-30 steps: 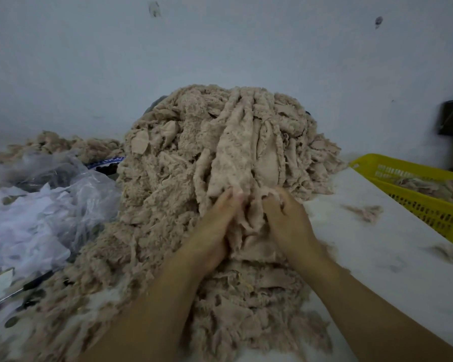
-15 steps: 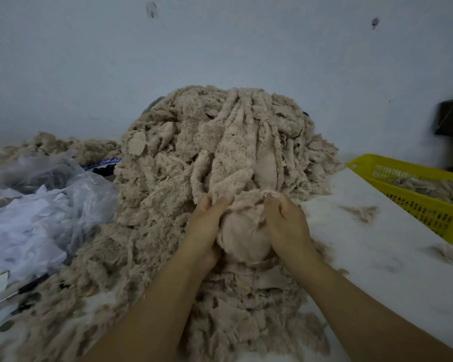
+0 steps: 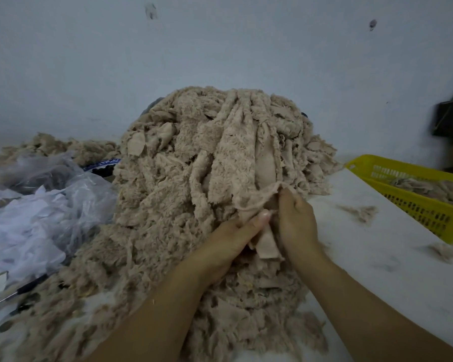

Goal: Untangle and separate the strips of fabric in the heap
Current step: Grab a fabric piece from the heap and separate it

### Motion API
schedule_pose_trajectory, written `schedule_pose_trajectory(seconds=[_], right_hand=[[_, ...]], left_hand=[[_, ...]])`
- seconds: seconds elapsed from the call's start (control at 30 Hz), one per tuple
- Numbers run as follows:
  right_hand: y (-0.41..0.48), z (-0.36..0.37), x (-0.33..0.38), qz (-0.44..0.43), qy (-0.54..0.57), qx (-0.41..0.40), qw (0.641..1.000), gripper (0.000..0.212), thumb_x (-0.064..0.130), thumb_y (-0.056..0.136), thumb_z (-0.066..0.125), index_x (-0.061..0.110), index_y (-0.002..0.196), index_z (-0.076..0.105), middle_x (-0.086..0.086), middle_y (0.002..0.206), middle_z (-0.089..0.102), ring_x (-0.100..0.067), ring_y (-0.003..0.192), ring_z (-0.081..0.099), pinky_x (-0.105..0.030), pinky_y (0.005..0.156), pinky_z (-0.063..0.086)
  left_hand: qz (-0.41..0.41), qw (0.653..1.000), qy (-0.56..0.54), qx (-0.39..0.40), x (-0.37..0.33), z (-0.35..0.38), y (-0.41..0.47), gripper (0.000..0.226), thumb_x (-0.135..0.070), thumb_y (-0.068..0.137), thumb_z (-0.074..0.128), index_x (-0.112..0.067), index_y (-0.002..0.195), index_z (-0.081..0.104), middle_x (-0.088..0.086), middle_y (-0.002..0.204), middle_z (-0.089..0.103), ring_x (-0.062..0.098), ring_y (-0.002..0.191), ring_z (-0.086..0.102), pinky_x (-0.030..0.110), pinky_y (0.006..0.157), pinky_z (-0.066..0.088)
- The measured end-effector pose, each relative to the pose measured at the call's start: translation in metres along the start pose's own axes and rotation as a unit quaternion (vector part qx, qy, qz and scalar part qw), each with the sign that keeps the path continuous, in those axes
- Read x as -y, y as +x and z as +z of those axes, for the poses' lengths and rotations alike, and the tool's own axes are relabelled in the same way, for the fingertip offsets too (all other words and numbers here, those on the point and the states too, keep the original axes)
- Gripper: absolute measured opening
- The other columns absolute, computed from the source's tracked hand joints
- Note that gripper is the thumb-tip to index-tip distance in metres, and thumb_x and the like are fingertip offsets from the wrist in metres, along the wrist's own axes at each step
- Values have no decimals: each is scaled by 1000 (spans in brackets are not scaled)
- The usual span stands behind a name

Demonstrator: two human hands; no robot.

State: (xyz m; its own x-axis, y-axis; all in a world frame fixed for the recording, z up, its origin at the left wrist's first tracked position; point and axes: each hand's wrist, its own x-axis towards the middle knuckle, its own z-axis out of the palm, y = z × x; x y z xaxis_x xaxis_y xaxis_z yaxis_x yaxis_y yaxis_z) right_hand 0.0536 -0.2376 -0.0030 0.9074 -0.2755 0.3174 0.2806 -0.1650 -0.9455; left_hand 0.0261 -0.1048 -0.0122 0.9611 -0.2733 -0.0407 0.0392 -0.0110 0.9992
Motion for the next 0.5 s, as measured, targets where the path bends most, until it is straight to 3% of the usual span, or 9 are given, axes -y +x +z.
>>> schedule_pose_trajectory(seconds=[0.07,0.13,0.2,0.37,0.5], right_hand=[[-4,2,-1,-28,-11,38,999,36,28,102,40,18,69,51,1,69,54,0,60,50,-13,49,35],[-5,3,-4,-41,-30,64,997,36,28,102,40,15,69,48,1,67,50,0,60,47,-15,50,34],[-5,3,-6,-35,-36,70,996,37,26,102,40,12,68,43,1,66,47,3,54,43,-14,49,32],[-9,8,-7,-79,-114,105,985,43,24,104,40,21,61,39,4,61,44,5,54,46,-14,49,33],[-17,15,-6,-124,-164,157,966,45,24,103,41,21,59,36,2,57,43,-10,53,40,-28,51,29]], left_hand=[[8,999,-16,-41,-1,3,2,31,-54,80,74,-29,99,79,-1,104,77,16,100,72,30,83,57],[17,992,-99,-76,-3,0,4,13,-27,91,69,-22,96,80,7,104,77,20,95,73,27,73,58],[23,977,-198,-81,-7,-6,5,17,-13,88,67,-19,91,82,10,105,76,19,93,74,25,69,59],[-15,946,-322,-30,-14,-15,3,28,-20,72,67,-4,91,81,16,103,75,22,89,75,31,71,61],[-47,949,-307,-45,-16,-16,3,30,-35,66,71,-11,78,82,10,89,77,22,74,74,36,68,61]])
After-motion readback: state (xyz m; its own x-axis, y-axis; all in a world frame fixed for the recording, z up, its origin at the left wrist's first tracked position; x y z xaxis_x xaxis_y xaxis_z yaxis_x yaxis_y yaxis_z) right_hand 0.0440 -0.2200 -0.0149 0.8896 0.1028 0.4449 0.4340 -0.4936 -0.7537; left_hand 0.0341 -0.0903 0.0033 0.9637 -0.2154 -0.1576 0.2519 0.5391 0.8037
